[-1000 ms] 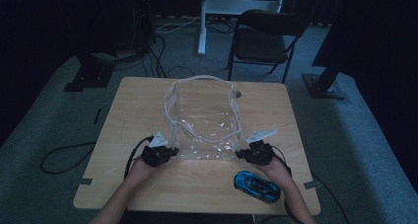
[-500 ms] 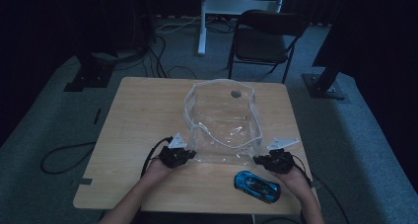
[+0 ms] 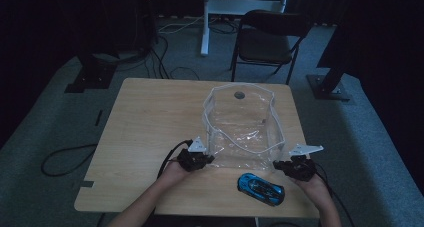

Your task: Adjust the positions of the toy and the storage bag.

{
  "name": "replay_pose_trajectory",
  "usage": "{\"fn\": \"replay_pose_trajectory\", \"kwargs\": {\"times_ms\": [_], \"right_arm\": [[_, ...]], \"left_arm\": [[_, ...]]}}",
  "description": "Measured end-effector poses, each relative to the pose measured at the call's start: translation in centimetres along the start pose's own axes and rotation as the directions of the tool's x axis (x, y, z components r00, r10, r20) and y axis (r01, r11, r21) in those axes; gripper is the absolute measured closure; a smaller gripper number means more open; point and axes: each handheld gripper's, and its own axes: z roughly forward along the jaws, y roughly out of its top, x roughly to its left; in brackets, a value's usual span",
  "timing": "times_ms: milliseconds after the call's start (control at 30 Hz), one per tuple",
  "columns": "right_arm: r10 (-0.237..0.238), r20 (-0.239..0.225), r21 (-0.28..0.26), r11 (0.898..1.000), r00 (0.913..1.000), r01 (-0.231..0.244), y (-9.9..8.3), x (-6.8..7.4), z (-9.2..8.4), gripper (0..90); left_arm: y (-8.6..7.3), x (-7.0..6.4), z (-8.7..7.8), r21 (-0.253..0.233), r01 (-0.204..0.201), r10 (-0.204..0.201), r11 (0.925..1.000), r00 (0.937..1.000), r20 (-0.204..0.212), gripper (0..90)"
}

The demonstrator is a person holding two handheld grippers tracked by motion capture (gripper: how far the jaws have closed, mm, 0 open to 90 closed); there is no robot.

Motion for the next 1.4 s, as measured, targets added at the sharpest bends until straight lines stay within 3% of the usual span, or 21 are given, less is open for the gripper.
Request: {"fn": "replay_pose_trajectory", "kwargs": {"times_ms": [300, 767, 800, 867, 967, 1133, 1300, 1400], "right_arm": [[0.036, 0.009, -0.017, 0.999, 0.9993, -0.036, -1.0, -0.8, -0.9, 86.5], [0.024, 0.017, -0.009, 1.0, 0.9996, -0.024, -1.3, -0.9, -1.3, 85.0], [0.029, 0.006, -0.01, 1.0, 0.9995, -0.029, -1.3, -0.9, -1.4, 77.3], [0.025, -0.008, -0.016, 1.0, 0.9996, -0.025, -1.3, -0.8, -1.5, 69.9], [0.007, -0.019, -0.019, 1.0, 0.9998, -0.007, -1.0, -0.3, -1.7, 60.7], [0.023, -0.036, -0.048, 0.999, 0.9991, -0.025, -1.0, 0.1, -2.3, 45.0], [0.057, -0.029, -0.081, 0.995, 0.9979, -0.059, -1.8, 0.2, -2.5, 36.6], [0.065, -0.034, -0.073, 0.995, 0.9973, -0.068, -2.1, 0.2, -2.4, 33.9]], "left_arm": [[0.4, -0.7, 0.7, 0.001, -0.014, 0.014, 0.9999, 0.9994, 0.033, 87.1], [0.4, -0.9, 0.9, -0.008, -0.015, 0.016, 0.9999, 0.9982, 0.057, 87.0], [0.4, -1.0, 0.9, -0.006, -0.017, 0.018, 0.9998, 0.9983, 0.055, 86.4], [0.5, -1.0, 0.8, 0.006, -0.037, 0.036, 0.9993, 0.9991, 0.023, 76.7], [0.4, -0.7, 0.4, 0.012, -0.03, 0.029, 0.9995, 0.9994, 0.017, 65.5], [-0.3, -0.4, -0.5, 0.008, -0.004, 0.004, 1.0, 0.9998, 0.017, 59.8], [-1.0, 0.2, -1.5, 0.009, 0.022, -0.022, 0.9997, 0.9997, 0.004, 47.2], [-1.5, 0.4, -2.1, 0.001, 0.034, -0.034, 0.9994, 0.9994, -0.012, 46.8]]}}
